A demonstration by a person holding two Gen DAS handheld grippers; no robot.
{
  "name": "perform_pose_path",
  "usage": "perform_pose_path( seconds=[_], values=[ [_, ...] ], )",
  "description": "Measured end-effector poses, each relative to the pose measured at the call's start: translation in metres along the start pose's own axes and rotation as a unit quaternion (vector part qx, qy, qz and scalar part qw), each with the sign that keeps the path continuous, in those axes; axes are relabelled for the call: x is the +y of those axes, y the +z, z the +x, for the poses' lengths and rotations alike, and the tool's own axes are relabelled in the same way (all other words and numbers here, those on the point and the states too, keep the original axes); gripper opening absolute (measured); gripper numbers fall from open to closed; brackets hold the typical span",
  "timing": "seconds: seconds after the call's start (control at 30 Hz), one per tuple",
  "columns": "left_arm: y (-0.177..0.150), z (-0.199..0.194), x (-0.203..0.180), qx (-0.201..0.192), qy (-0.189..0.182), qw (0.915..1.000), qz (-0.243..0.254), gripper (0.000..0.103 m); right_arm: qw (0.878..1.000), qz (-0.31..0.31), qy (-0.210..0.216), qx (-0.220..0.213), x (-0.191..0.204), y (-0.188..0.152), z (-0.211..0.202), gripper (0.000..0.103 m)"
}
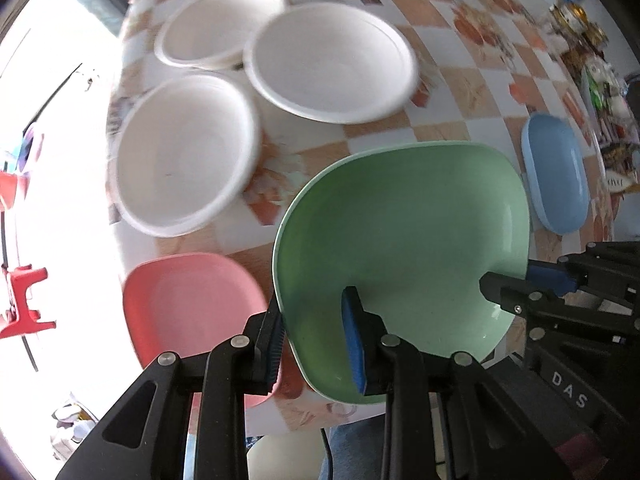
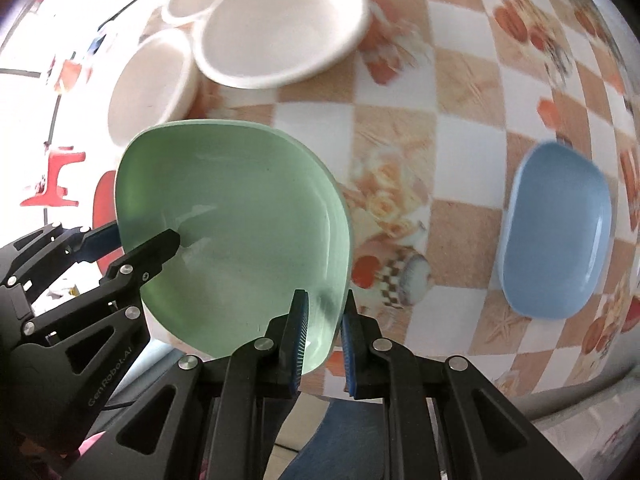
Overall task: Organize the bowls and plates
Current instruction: 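Lift the green plate and carry it toward the pink plate, then lower the green plate onto the pink plate and open the right gripper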
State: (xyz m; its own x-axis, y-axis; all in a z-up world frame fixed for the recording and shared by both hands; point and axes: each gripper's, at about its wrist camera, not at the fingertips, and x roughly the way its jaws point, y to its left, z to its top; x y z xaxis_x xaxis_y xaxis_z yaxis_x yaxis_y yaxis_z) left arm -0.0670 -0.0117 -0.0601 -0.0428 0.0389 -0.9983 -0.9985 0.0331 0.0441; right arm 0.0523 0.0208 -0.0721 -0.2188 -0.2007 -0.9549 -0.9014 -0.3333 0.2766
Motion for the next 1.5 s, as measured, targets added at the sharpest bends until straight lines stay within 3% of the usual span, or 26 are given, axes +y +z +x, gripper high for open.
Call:
perform_pose_path(
  seconds=[0.17,0.43,0.67,1.07,1.17,1.37,1.43,1.47,1.5],
  values=[
    [-0.002,-0.018,0.031,-0.002,0.0,0.9996,-0.03,0.03,1.0,-0.031,0.005,0.004,0.021,0.008,-0.013,0.018],
    [-0.044,-0.058,0.056,0.006,0.025,0.9973,-0.069,0.03,0.996,-0.086,0.022,0.028,0.081,0.0,-0.007,0.018],
    [-0.053,-0.038,0.091,0.014,0.047,0.9948,-0.09,0.03,0.992,-0.103,0.047,0.063,0.121,-0.003,0.014,0.018],
    [-0.048,-0.009,0.097,0.022,0.064,0.9936,-0.09,0.031,0.991,-0.079,0.035,0.099,0.091,0.021,0.053,0.018],
    [-0.049,-0.007,0.096,0.022,0.062,0.993,-0.099,0.04,0.992,-0.073,0.044,0.093,0.108,0.019,0.063,0.018],
    [-0.051,-0.019,0.087,0.009,0.067,0.9927,-0.1,0.064,0.993,-0.069,0.052,0.079,0.092,0.02,0.047,0.019],
    [-0.048,-0.026,0.081,0.006,0.066,0.9928,-0.099,0.073,0.994,-0.067,0.05,0.07,0.083,0.019,0.04,0.029],
    [-0.046,-0.028,0.078,0.004,0.068,0.9928,-0.098,0.073,0.995,-0.065,0.048,0.061,0.076,0.019,0.033,0.052],
    [-0.042,-0.032,0.073,0.003,0.076,0.9923,-0.098,0.077,0.996,-0.063,0.043,0.052,0.068,0.018,0.026,0.062]
  ],
)
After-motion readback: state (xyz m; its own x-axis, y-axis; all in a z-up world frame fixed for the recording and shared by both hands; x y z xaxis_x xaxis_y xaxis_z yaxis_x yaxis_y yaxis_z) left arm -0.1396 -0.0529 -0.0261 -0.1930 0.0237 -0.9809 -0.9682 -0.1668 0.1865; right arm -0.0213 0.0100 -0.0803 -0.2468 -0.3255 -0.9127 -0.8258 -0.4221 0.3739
